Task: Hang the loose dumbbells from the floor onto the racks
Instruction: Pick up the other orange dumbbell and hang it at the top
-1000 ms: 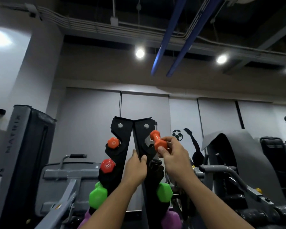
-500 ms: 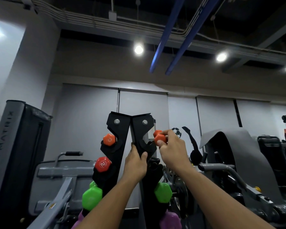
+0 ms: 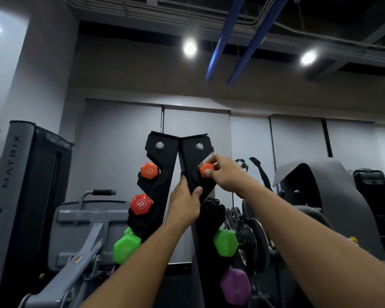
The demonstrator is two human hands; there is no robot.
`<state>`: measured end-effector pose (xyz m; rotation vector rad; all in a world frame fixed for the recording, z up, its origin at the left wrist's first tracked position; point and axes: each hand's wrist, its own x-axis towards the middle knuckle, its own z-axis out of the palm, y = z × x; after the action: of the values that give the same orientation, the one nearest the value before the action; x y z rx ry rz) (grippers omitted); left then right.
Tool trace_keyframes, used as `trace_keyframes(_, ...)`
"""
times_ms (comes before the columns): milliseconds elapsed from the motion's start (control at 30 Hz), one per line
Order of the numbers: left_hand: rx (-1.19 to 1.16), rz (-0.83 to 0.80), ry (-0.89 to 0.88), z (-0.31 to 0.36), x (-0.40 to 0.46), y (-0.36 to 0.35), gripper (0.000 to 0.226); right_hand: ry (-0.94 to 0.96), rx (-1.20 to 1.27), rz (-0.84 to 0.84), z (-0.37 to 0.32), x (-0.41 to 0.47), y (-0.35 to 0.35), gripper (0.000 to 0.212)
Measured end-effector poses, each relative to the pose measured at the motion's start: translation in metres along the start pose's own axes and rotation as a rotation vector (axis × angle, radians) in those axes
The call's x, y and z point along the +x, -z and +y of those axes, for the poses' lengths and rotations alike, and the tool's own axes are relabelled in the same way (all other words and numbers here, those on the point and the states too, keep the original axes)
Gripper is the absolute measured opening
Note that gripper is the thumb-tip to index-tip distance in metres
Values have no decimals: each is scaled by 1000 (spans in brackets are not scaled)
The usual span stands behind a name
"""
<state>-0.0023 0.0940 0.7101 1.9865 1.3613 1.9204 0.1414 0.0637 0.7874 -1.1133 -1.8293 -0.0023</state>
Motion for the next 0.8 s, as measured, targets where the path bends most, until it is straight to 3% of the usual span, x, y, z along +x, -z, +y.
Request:
trace_keyframes(200, 32, -13, -32, 4, -3, 1, 42, 33, -17, 149, 6, -1, -12, 29)
trace_keyframes(467, 85, -63, 10, -2, -7, 5, 59, 21, -9, 44, 7, -3, -12, 43)
trace_keyframes(800, 78, -117, 33, 10, -15, 14, 56, -94, 173, 2, 13, -14, -18, 55)
